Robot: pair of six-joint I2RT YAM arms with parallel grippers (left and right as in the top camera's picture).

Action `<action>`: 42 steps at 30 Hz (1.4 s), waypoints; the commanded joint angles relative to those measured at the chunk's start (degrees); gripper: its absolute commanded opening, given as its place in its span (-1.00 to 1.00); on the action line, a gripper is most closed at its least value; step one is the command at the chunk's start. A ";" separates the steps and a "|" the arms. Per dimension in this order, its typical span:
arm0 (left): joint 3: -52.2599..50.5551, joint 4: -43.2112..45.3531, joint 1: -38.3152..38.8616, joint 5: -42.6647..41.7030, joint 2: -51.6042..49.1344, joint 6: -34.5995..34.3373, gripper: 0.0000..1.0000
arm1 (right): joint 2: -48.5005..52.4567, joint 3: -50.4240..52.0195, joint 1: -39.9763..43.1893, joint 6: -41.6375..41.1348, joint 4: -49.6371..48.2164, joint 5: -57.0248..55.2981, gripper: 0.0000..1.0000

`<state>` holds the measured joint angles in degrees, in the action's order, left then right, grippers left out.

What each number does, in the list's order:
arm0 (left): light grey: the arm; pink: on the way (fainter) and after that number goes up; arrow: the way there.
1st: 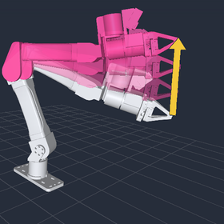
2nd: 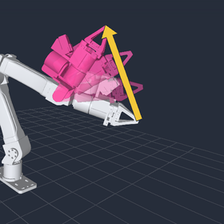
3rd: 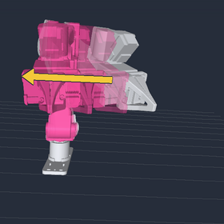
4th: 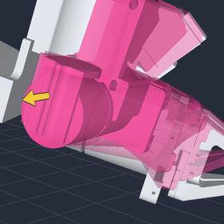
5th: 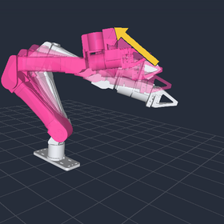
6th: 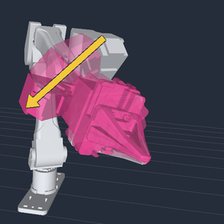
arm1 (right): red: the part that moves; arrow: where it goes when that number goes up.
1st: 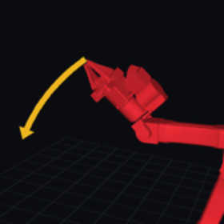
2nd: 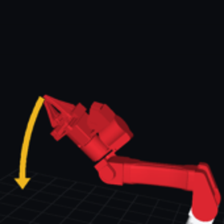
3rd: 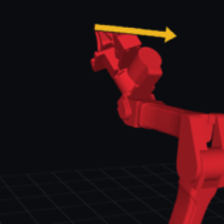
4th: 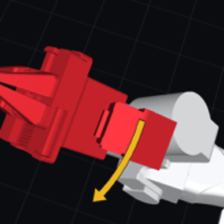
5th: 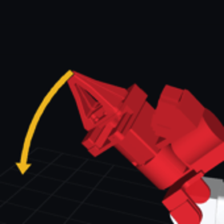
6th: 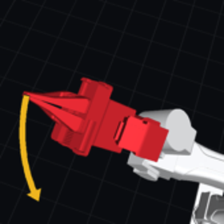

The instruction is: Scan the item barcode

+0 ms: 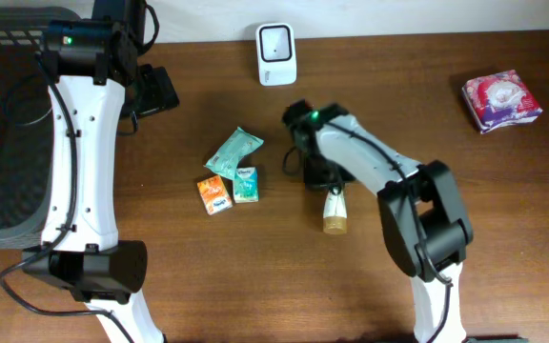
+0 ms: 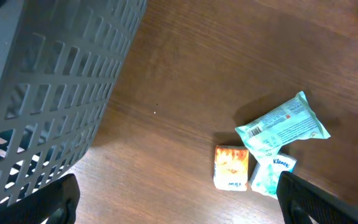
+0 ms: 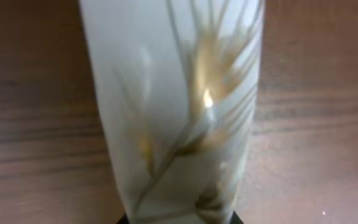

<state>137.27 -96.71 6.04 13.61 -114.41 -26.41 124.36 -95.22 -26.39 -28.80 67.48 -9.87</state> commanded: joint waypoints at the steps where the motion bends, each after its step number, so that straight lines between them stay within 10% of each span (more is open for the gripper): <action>1: 0.63 -0.02 0.28 0.61 1.55 -0.07 0.98 | -0.90 -6.47 6.08 13.90 0.13 23.91 -0.92; 7: 0.63 0.00 0.28 0.61 1.55 -0.07 0.98 | -0.48 -3.06 18.23 29.46 -1.79 52.57 -0.91; 11: 0.63 0.00 0.28 0.61 1.55 -0.07 0.98 | -0.22 6.88 24.50 29.40 -5.99 52.50 -0.49; 13: 0.63 -0.02 0.28 0.59 1.55 -0.07 0.98 | -0.26 7.39 27.52 29.42 -5.18 48.39 0.18; 19: 0.63 0.00 0.28 0.61 1.55 -0.07 0.98 | -0.92 -9.38 30.47 33.07 15.28 42.80 0.27; 21: 0.63 0.00 0.28 0.61 1.55 -0.07 0.98 | -0.87 -8.74 29.22 33.03 16.06 34.97 0.67; 29: 0.63 -0.02 0.28 0.61 1.55 -0.07 0.98 | -0.87 0.55 23.30 33.05 10.95 32.22 0.98; 34: 0.63 0.00 0.28 0.59 1.55 -0.07 0.98 | -0.87 10.97 23.34 31.04 -4.59 41.62 0.67; 39: 0.63 -0.02 0.28 0.61 1.55 -0.09 0.98 | -0.87 17.42 22.88 27.23 -14.21 44.48 -0.59; 42: 0.63 -0.02 0.28 0.61 1.55 -0.07 0.98 | -0.90 15.58 23.02 27.63 -14.43 53.48 -0.92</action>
<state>137.27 -96.66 6.04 13.61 -114.41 -26.41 121.36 -79.53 -2.83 -1.52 53.43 40.03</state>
